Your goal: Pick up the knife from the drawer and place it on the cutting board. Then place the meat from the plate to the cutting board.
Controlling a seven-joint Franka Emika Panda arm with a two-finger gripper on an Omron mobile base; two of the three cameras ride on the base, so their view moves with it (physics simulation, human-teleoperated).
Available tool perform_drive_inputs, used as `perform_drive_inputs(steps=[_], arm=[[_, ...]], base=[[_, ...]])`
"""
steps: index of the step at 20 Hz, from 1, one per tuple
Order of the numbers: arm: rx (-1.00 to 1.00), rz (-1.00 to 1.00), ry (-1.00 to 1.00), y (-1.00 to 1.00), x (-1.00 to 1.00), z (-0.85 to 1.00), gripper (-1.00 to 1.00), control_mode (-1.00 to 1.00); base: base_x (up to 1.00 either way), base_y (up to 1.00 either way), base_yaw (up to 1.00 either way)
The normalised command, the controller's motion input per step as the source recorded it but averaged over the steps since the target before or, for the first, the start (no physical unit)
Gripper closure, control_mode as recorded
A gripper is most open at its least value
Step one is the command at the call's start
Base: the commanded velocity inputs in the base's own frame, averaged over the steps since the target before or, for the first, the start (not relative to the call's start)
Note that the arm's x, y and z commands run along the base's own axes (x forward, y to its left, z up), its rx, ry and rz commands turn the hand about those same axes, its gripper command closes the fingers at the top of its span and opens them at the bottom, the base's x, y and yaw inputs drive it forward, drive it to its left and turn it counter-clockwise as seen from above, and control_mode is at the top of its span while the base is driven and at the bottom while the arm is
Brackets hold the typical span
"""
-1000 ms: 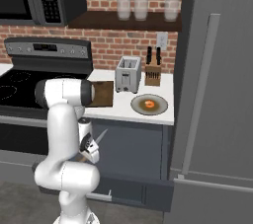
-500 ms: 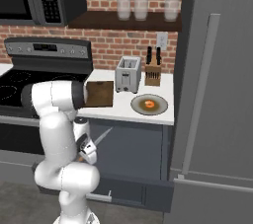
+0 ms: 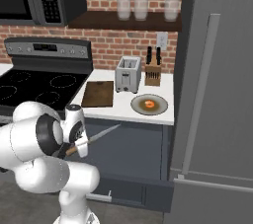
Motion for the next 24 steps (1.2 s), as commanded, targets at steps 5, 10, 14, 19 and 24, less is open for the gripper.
perform_drive_inputs(steps=[5, 10, 14, 19, 24], arm=[[0.03, -0.37, 0.20, 0.00, -0.42, 0.58, 1.00, -1.00], [0.03, -0.37, 0.15, 0.00, -0.50, 0.68, 1.00, -1.00], [0.00, -0.27, 0.02, 0.00, -0.28, 1.00, 1.00, -1.00], [-0.07, -0.14, -0.02, 0.00, -0.03, 1.00, 1.00, -1.00], [-0.07, -0.01, -0.08, 0.04, 0.27, 0.78, 1.00, -1.00]], base=[[0.00, 0.00, 0.00], [0.00, 0.00, 0.00], [0.00, 0.00, 0.00], [0.00, 0.00, 0.00], [0.00, 0.00, 0.00]])
